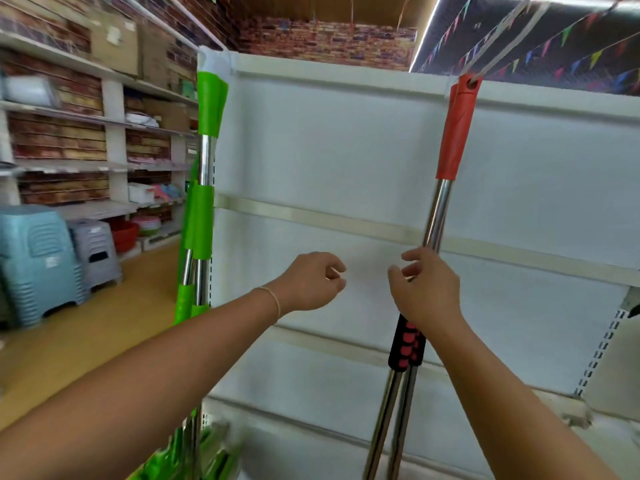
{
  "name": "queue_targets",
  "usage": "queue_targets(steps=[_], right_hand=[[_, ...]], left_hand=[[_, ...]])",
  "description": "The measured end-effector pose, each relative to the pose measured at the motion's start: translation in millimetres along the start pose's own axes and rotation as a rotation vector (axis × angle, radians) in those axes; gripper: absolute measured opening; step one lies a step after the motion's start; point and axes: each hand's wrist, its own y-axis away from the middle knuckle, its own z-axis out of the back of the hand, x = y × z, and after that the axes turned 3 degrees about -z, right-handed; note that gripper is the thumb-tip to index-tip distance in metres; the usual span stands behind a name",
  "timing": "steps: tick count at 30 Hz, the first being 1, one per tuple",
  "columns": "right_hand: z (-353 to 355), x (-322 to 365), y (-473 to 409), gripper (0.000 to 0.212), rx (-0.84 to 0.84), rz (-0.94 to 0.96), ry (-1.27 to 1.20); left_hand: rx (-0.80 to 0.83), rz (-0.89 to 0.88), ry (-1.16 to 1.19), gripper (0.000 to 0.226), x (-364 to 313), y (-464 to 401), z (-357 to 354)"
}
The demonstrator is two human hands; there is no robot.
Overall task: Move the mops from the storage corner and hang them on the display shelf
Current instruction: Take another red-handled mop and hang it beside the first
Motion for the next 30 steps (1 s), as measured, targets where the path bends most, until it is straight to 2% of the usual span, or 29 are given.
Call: queue_targets(steps=[9,17,22,25,30], right_hand=[[-92,81,53,0.033,0.188,0.023,-0.007],[-215,202,116,0.023,0.314,0.125,-0.064],[-296,281,162,0.026,0.423,0.172,-0.17],[-337,328,187,0.031,0.491,0.261,-0.141],[-396,396,222,0.034,0.582,0.325,-0.195]], left_hand=[[0.01,0.033,-0.072,0.043,71,66,78],[-0.002,0.16,-0.194,0.049,181,155,199],[-0.07,0.27,-0.27,0.052,252,215,276],[-0.114,0.327,-0.287,0.048,284,251,318],[-0.182,0.426,-0.303,0.057,330,302,380]])
